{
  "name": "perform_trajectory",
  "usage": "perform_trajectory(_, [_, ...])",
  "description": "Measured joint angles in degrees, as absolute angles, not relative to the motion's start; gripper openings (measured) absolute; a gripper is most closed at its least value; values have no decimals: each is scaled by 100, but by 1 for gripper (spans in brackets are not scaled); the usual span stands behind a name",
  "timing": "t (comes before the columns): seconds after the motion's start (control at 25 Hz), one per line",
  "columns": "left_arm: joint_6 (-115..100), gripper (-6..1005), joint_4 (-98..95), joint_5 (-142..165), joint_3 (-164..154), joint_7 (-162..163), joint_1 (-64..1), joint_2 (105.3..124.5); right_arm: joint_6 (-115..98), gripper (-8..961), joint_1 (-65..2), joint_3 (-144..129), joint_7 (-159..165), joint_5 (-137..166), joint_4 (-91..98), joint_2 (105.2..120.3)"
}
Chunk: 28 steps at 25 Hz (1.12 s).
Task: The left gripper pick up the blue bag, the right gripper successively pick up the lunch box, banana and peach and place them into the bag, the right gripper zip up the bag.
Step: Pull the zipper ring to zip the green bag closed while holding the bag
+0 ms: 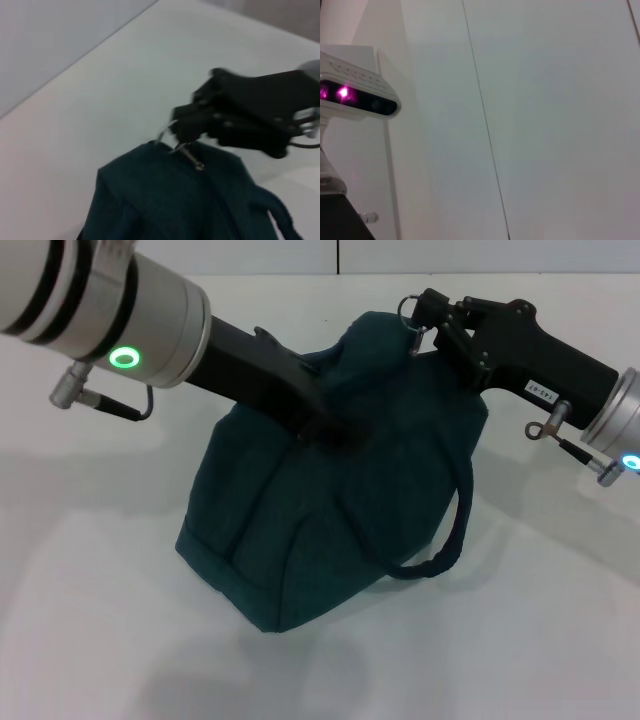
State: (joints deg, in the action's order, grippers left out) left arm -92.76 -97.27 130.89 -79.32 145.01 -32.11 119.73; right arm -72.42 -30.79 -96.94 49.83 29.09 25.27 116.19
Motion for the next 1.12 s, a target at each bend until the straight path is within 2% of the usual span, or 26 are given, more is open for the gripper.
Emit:
perform_trajectory(0.12, [-9120, 686, -9754, 12986, -7897, 14406, -3122, 11961, -7242, 43, -3086, -9691, 4983, 2909, 2489, 11619])
perform_trajectory(0.36, [-9117, 447, -9723, 13027, -7815, 14499, -3137, 11948, -7242, 48, -3127, -9688, 4983, 2909, 2444, 11619])
perform_trajectory(0.56, [-9112, 357, -9723, 13039, -7818, 14469, -3140, 11950, -7242, 51, -3135, -9668, 4983, 2909, 2443, 11619])
perform_trajectory(1.12, [-9105, 275, -9719, 13118, -7814, 14419, -3221, 11947, -7202, 61, -3186, -9650, 4983, 2909, 2437, 11619])
